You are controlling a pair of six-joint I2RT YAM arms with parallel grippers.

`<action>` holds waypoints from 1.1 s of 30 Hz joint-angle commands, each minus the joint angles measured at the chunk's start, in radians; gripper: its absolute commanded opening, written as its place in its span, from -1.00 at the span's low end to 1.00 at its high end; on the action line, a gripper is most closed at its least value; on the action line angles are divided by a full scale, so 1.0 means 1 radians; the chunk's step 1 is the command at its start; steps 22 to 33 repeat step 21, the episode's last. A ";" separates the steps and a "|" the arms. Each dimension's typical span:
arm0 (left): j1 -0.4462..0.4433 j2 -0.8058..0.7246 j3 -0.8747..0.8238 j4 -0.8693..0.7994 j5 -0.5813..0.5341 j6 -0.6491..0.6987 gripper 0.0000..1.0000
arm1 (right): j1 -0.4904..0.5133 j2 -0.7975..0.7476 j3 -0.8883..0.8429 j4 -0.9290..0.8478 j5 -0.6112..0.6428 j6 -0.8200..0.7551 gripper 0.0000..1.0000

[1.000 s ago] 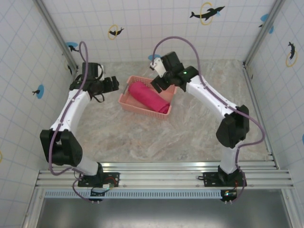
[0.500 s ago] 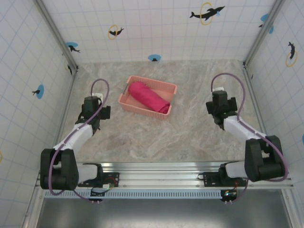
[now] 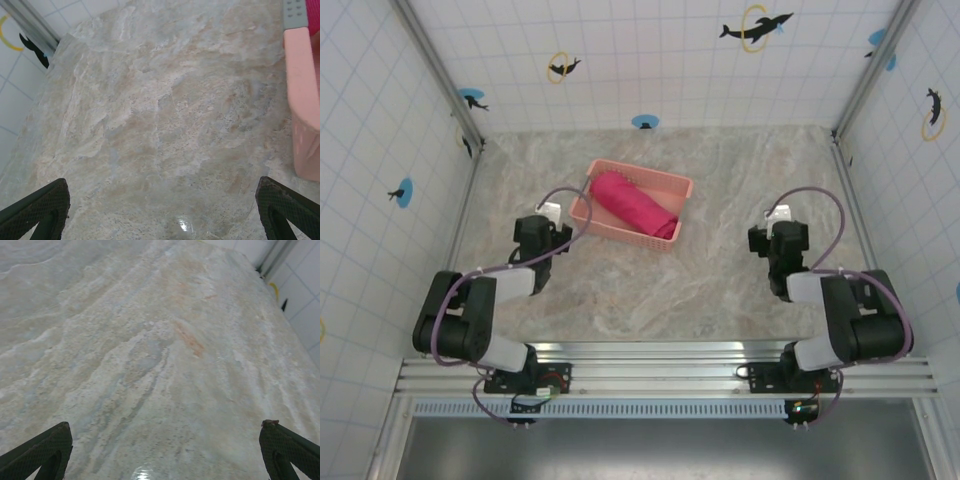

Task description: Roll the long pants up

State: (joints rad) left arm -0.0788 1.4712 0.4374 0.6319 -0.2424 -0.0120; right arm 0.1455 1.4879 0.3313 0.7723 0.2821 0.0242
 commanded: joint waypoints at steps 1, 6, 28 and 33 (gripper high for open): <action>0.004 0.091 -0.100 0.419 0.058 0.063 0.95 | 0.038 0.020 0.016 0.155 -0.042 -0.049 0.98; -0.004 0.052 -0.057 0.256 0.038 0.058 0.95 | 0.020 0.027 0.075 0.047 -0.072 -0.034 0.98; -0.004 0.046 -0.056 0.243 0.038 0.058 0.95 | -0.010 0.029 0.087 0.021 -0.110 -0.011 0.98; -0.004 0.046 -0.056 0.243 0.038 0.058 0.95 | -0.010 0.029 0.087 0.021 -0.110 -0.011 0.98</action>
